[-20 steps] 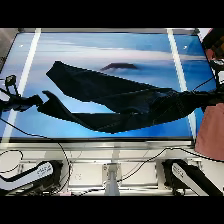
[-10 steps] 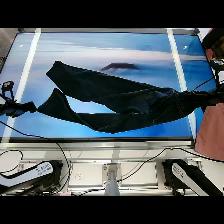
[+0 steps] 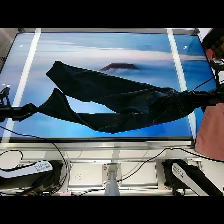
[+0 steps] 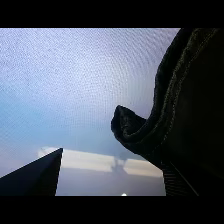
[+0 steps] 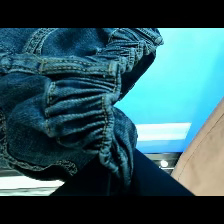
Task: Fold the clothes and pants, and hang the long-sleeved shirts on hangers.
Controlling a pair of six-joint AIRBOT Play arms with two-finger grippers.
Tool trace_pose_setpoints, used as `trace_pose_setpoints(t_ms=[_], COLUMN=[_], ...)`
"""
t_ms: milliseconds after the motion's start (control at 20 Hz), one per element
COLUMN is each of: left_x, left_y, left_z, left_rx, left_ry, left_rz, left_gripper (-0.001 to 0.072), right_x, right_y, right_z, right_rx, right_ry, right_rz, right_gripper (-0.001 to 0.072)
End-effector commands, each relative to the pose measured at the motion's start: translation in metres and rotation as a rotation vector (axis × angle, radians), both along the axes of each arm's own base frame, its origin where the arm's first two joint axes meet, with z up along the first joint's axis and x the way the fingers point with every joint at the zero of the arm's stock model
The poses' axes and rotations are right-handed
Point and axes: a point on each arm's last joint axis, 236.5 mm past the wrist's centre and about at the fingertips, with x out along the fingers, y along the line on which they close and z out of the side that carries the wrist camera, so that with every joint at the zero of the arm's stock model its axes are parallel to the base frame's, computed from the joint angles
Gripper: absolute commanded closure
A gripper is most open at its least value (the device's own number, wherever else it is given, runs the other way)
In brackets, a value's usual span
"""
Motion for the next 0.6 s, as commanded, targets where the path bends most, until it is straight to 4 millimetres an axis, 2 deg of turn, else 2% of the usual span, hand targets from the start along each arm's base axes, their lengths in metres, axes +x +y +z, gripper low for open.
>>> trace_pose_setpoints(t_ms=[0,200,400,450,500,550], left_x=[0.006,0.017,0.021,0.022,0.023,0.024], left_y=[-0.012,-0.022,-0.032,-0.037,-0.041,-0.045], left_z=[-0.006,-0.011,-0.011,-0.011,-0.011,-0.011], left_rx=[-0.089,-0.120,-0.071,-0.060,-0.055,-0.052], left_ry=[-0.023,-0.081,-0.125,-0.134,-0.138,-0.141], left_rz=[-0.001,-0.063,-0.209,-0.247,-0.272,-0.291], left_gripper=[0.0068,0.0074,0.0075,0.0100,0.0198,0.0260], right_x=[0.000,0.002,0.002,0.002,0.002,0.002], right_y=[0.001,0.007,0.007,0.007,0.007,0.007], right_z=[0.000,0.000,0.000,0.000,0.000,0.000], right_rx=[0.004,0.028,0.031,0.030,0.031,0.031], right_ry=[-0.001,-0.007,-0.007,-0.007,-0.007,-0.007], right_rz=[0.001,0.005,0.006,0.006,0.006,0.006], right_gripper=[0.0658,0.0657,0.0658,0.0658,0.0657,0.0657])
